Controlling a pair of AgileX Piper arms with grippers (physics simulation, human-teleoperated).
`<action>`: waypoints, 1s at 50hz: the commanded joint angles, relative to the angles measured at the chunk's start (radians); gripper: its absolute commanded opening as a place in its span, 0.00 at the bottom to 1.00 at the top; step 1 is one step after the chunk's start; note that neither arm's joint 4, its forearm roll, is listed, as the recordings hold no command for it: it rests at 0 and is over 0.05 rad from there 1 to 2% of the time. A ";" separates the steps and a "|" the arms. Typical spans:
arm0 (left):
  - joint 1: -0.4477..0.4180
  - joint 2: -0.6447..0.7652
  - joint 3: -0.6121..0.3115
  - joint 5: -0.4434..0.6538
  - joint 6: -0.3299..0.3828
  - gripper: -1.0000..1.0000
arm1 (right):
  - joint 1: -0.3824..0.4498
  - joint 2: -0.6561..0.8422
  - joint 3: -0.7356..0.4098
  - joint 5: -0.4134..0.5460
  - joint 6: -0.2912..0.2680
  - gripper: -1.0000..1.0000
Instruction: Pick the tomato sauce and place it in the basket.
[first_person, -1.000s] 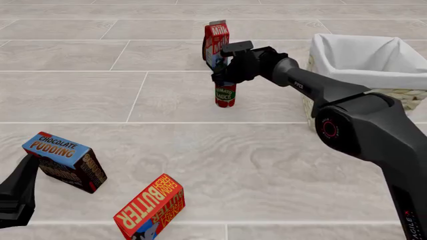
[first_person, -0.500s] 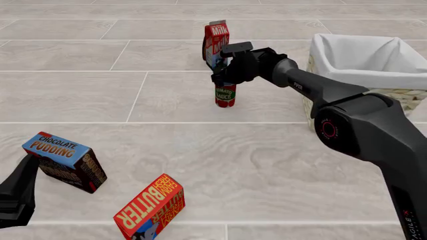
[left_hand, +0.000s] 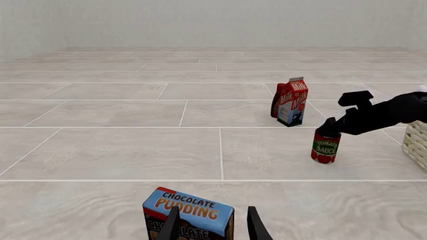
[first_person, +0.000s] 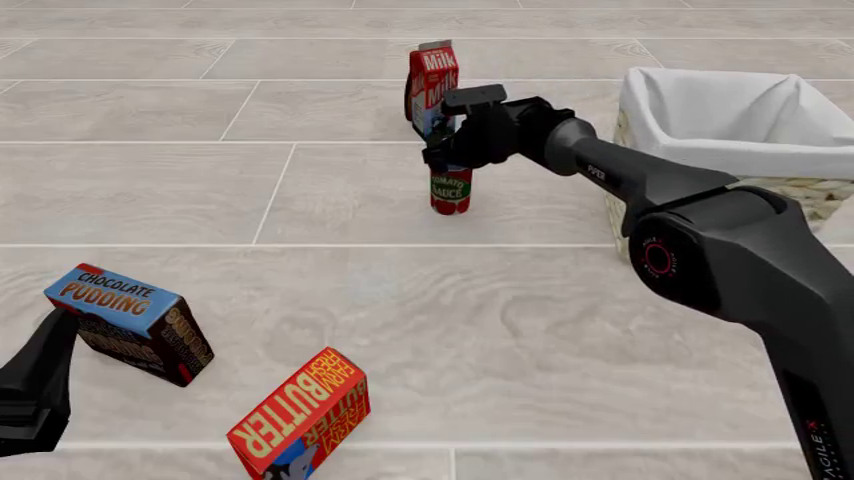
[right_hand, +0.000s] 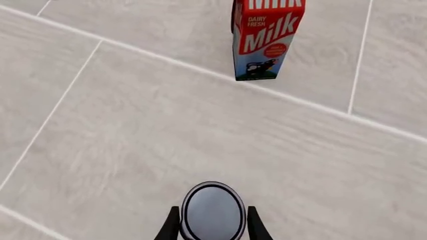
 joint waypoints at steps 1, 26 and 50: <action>0.000 0.000 0.000 0.000 0.000 1.00 | -0.003 0.007 0.012 -0.005 0.007 1.00; 0.000 0.000 0.000 0.000 0.000 1.00 | 0.003 0.016 0.026 -0.013 0.017 1.00; 0.000 0.000 0.000 0.000 0.000 1.00 | 0.008 -0.165 0.201 -0.078 -0.029 0.00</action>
